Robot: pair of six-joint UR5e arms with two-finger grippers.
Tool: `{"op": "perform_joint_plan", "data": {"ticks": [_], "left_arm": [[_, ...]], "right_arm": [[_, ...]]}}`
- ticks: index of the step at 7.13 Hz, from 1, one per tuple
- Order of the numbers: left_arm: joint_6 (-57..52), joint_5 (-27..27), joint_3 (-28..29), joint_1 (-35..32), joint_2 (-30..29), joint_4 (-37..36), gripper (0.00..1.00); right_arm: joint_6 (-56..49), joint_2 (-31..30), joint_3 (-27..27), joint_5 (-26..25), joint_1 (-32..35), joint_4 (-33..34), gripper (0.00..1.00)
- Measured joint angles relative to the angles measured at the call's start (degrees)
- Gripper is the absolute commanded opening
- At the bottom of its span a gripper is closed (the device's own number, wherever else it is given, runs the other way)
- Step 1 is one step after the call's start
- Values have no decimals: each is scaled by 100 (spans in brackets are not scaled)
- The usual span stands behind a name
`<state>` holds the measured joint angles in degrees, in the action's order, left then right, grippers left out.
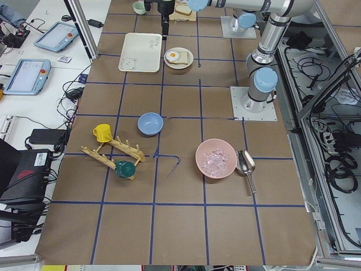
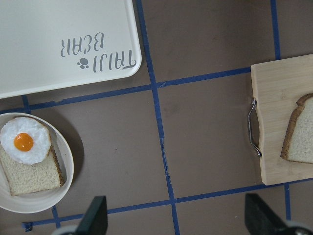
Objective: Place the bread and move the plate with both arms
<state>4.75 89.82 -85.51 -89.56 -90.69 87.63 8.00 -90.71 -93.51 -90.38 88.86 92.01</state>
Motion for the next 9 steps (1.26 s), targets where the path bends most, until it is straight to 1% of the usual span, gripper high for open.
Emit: {"op": "perform_joint_plan", "data": {"ticks": [9], "left_arm": [[-2,0,-1,11,11,0,100]], "right_arm": [[-68,-193,12,-19,6,5,100]]}}
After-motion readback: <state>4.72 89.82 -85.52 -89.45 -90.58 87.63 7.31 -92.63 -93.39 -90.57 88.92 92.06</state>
